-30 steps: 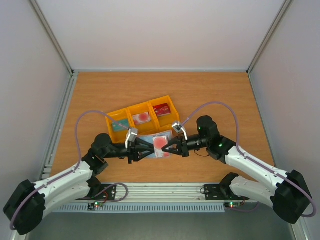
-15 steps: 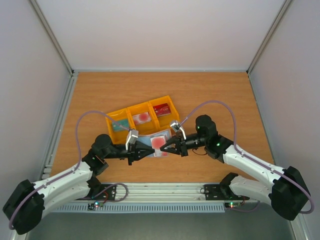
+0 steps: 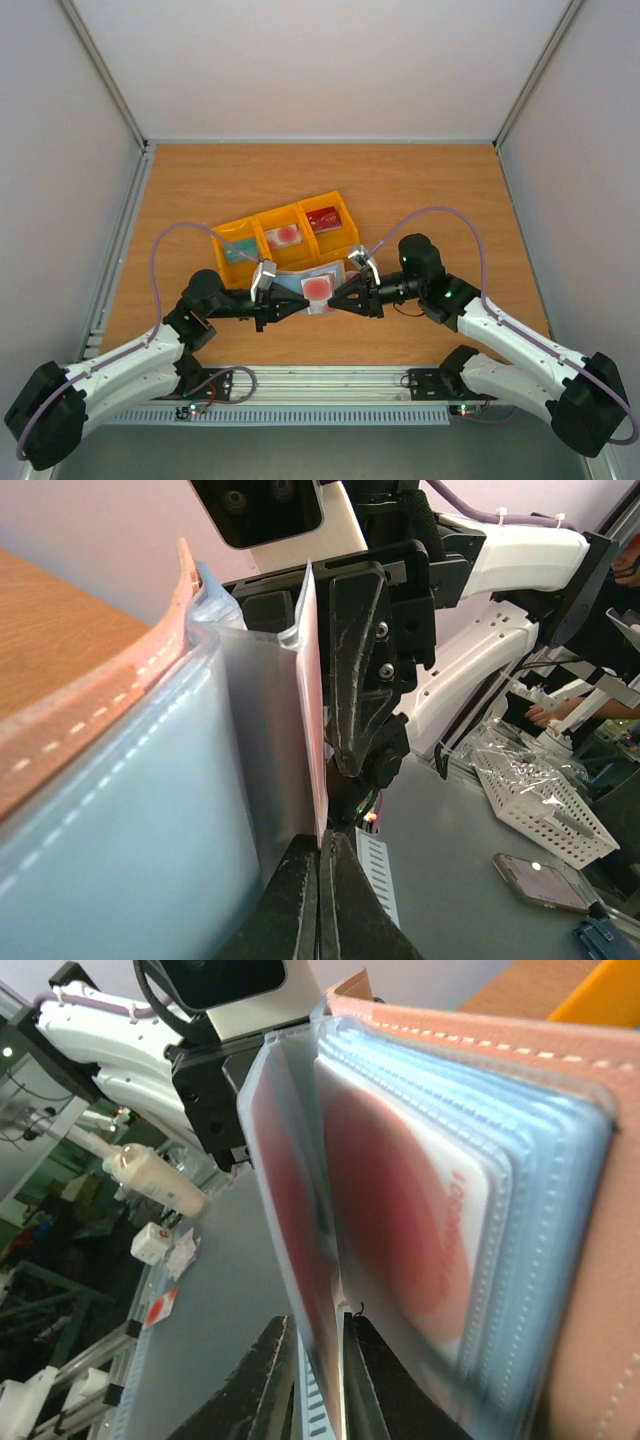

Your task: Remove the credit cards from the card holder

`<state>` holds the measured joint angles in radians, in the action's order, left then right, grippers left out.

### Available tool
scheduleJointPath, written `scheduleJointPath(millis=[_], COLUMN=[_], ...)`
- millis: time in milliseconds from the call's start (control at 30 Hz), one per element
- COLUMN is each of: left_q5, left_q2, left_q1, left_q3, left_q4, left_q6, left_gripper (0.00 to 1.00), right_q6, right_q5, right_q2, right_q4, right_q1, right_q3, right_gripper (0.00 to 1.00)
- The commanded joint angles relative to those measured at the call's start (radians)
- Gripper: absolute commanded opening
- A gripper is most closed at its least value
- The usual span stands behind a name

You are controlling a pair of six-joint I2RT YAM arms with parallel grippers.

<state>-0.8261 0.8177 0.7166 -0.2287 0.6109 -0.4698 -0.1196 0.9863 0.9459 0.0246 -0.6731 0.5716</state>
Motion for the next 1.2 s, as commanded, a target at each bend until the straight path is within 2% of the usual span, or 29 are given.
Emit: scheduleJointPath(millis=[0,100,333,433,500,567,700,1000,1167], left_q5=[-0.001,-0.004,-0.006,-0.005,-0.006,-0.006,-0.006,-0.041,-0.052], left_q2=[-0.016,-0.015,-0.013,-0.014,-0.014,-0.012,-0.013,-0.021,-0.027], left_q1=[-0.002,-0.001,-0.002,-0.003,-0.002,-0.002,-0.002,-0.032,-0.039], left_q3=[0.005,0.005,0.005,0.005,0.005,0.005,0.005,-0.001,-0.008], left_q4=[0.058,0.057,0.057,0.058,0.057,0.057,0.057,0.028,0.015], left_q6=[0.022,0.022,0.023,0.024,0.026,0.026,0.026,0.014,0.003], left_gripper=[0.00,0.00,0.00,0.00,0.00,0.00,0.00,0.00,0.00], right_q6=[-0.049,-0.067,-0.070,-0.056,-0.039,-0.027,-0.027,-0.082,-0.064], right_q5=[-0.028,-0.036,-0.018,-0.007,0.004,0.011,0.016,-0.060,-0.060], right_q2=[-0.033,-0.055,-0.067,-0.047,-0.031,-0.015,-0.015,-0.128,-0.162], right_q4=[0.078,0.114,0.148,0.130,0.095,0.073,0.054,0.199,0.198], right_q1=[0.006,0.019,0.039,0.039,0.039,0.038,0.039,0.062,0.085], right_q3=[0.038,0.043,0.056,0.061,0.057,0.058,0.057,0.040,0.021], right_gripper=[0.13,0.10,0.11,0.19,0.20,0.17,0.02,0.01,0.01])
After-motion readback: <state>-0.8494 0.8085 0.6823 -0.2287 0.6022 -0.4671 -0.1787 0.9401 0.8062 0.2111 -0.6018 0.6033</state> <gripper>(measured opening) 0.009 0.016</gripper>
